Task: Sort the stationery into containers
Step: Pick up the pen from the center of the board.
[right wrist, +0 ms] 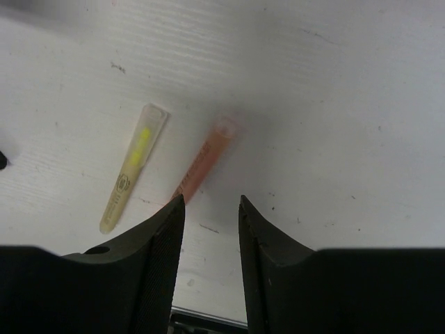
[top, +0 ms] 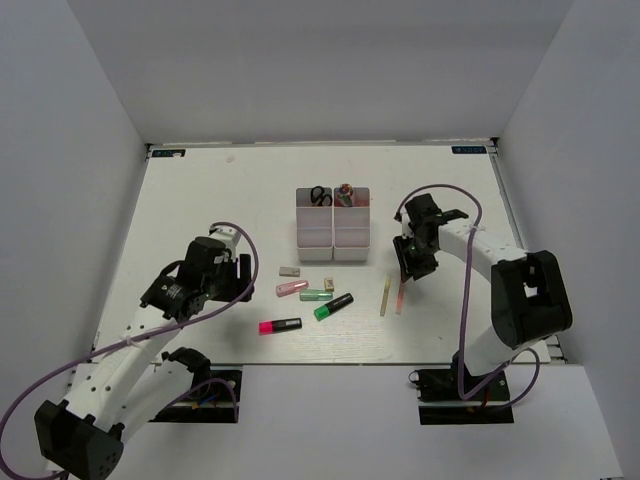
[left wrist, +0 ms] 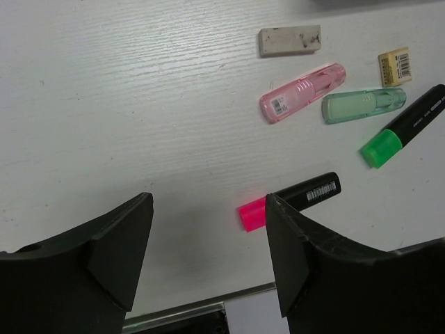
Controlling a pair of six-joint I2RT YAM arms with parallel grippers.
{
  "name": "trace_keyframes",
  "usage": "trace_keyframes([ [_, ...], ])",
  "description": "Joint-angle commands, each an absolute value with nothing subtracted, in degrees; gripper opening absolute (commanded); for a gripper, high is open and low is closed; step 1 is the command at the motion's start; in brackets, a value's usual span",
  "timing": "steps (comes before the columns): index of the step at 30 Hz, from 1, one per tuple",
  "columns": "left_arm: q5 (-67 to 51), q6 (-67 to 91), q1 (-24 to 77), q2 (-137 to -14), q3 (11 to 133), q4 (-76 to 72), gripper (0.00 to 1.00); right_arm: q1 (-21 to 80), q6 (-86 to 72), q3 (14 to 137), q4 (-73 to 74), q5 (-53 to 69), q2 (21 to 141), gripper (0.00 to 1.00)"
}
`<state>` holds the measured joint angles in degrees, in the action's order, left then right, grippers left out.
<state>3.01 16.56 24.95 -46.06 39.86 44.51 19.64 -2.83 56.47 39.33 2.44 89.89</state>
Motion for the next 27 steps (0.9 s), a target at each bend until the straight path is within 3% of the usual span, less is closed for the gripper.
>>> trace_keyframes([
  [1, 3.34, 16.35, 24.70, -44.91, 39.38, 42.71, 0.76, 21.18, -7.99, 57.57, 36.48, -2.00, 91.05, 0.41],
  [14, 2.73, 16.35, 24.70, -43.33, 38.14, 42.10, 0.76, 22.24, -14.32, 57.13, 33.93, -4.75, 95.18, 0.37],
  [27, 2.99, 16.17, 24.79, -43.16, 38.14, 41.92, 0.76, 22.06, -19.16, 56.60, 35.24, -5.36, 99.05, 0.26],
])
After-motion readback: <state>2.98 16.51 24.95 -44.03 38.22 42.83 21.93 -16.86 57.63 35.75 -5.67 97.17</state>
